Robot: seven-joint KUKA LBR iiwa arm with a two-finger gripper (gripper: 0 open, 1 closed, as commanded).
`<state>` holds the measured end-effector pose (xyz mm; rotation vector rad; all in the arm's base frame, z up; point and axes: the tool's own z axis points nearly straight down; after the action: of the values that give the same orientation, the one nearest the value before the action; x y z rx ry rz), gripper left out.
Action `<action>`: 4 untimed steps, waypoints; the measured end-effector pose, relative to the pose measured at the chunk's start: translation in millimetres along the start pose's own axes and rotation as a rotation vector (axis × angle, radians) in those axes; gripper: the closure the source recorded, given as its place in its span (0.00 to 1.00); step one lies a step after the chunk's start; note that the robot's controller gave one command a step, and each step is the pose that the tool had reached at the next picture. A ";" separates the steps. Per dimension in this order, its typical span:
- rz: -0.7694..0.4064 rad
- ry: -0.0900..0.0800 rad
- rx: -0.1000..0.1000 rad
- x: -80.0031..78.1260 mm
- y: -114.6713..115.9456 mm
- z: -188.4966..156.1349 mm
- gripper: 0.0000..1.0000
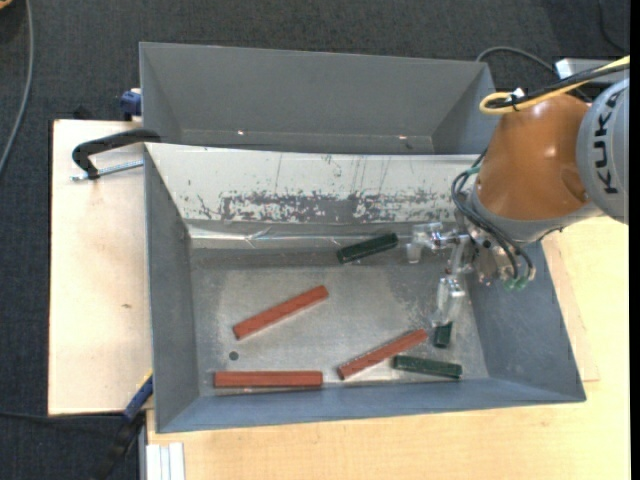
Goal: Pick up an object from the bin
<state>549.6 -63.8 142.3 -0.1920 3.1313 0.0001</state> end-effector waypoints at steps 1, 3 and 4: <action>-0.293 0.005 -0.002 20.4 24.9 16.5 0.00; -0.186 0.005 -0.002 40.3 17.0 72.7 0.00; -0.019 0.004 -0.001 47.5 15.3 71.6 1.00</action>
Offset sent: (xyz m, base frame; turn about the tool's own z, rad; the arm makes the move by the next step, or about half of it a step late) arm -0.0405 0.0171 -0.0151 -0.0988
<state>500.9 -54.4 70.5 -0.2228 3.1335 0.0017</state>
